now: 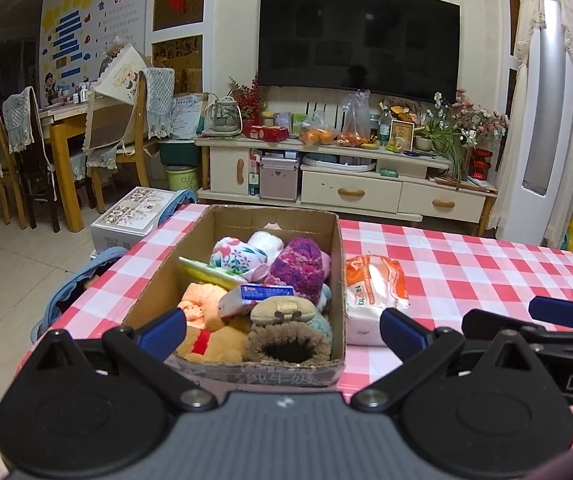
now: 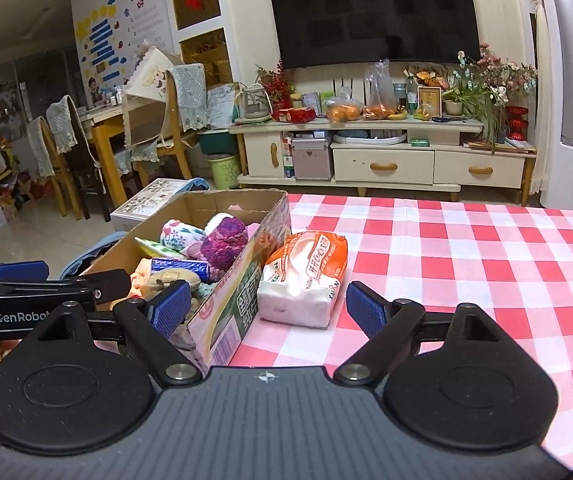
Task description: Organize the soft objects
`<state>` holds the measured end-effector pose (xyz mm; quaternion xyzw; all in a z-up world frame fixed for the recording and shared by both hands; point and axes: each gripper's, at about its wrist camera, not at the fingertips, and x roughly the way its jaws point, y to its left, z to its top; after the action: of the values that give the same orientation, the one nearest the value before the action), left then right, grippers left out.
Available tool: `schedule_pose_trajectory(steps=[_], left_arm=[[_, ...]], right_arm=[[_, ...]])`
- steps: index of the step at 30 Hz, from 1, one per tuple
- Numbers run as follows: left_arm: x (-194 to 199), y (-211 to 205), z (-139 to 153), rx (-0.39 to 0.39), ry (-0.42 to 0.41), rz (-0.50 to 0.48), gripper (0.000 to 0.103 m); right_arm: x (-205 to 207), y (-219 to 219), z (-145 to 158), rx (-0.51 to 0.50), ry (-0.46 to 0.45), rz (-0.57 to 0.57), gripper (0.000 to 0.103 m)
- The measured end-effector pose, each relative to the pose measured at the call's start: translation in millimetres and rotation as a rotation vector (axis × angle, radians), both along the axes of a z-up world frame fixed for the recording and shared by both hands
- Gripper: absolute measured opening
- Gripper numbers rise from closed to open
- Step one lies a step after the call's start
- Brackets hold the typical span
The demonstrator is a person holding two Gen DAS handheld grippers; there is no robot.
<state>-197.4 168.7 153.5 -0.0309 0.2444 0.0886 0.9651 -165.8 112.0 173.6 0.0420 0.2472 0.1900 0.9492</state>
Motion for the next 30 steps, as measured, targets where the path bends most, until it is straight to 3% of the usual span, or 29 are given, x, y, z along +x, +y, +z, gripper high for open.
schedule_pose_trajectory(steps=[15,30], left_arm=[[-13,1,1,0.022,-0.016,0.021,0.102],[-11,0,-7,0.024,0.008,0.030,0.102]], right_arm=[[-13,2,0,-0.022,-0.030,0.011,0.103],[-14,1,-7,-0.023,-0.004,0.009,0.103]])
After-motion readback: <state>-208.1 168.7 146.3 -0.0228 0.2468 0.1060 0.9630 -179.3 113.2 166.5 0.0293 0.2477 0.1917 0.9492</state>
